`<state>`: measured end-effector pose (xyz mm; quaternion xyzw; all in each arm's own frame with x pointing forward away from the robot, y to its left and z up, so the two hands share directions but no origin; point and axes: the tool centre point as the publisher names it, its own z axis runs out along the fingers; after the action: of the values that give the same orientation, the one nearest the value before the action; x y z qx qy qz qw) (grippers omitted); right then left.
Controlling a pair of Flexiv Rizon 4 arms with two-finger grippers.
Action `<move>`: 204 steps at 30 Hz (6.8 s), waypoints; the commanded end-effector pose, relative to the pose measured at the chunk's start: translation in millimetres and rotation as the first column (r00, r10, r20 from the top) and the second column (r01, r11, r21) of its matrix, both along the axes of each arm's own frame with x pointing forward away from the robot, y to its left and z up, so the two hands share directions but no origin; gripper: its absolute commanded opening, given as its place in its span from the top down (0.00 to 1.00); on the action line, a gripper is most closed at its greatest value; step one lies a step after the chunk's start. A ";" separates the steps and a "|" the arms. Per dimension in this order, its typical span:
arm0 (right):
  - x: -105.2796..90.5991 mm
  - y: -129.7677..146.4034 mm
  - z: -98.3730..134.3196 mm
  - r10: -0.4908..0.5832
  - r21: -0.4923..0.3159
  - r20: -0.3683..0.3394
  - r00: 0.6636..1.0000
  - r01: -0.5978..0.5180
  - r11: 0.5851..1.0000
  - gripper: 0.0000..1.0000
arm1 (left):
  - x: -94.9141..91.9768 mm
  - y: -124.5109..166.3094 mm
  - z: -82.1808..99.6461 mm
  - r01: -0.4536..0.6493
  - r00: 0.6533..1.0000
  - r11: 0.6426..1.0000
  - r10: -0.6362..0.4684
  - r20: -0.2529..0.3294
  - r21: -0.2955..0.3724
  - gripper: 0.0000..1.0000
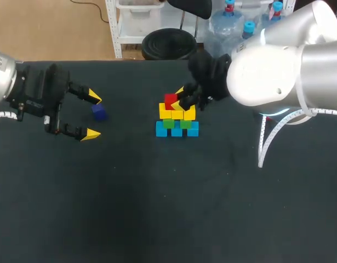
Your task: Place the blue cubes, place green cubes on the blue cubes, place the yellow cubes on the green cubes, then place the red cubes on the yellow cubes, and place purple cube on the red cubes.
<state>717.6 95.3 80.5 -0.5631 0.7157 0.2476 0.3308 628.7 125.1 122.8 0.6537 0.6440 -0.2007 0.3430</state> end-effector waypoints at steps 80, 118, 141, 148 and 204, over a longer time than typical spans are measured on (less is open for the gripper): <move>-24.7 -202.9 -3.3 0.164 -0.040 0.002 0.986 -0.164 0.986 0.00 | -0.7 1.3 -1.0 0.001 1.000 1.000 -0.001 0.005 -0.005 0.00; 42.0 -283.3 -72.6 0.218 0.020 0.007 0.976 -0.218 0.976 0.00 | -0.7 1.3 -1.0 0.001 1.000 1.000 -0.001 0.005 -0.005 0.00; 48.5 -271.5 -91.4 0.204 0.044 0.015 0.979 -0.205 0.978 0.93 | -0.7 1.3 -1.0 0.001 1.000 1.000 -0.001 0.005 -0.005 0.00; 47.6 -270.0 -90.3 0.198 0.039 0.012 0.980 -0.199 0.979 1.00 | -0.7 1.3 -1.0 0.001 1.000 1.000 -0.001 0.005 -0.005 0.00; -1.2 -67.0 32.4 0.219 0.000 0.071 0.973 -0.219 0.976 1.00 | -0.7 1.3 -1.0 0.001 1.000 1.000 -0.001 0.005 -0.005 0.00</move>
<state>709.5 22.6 114.4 -0.6438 0.6367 0.2630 0.3331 628.7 125.1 122.8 0.6537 0.6440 -0.2007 0.3430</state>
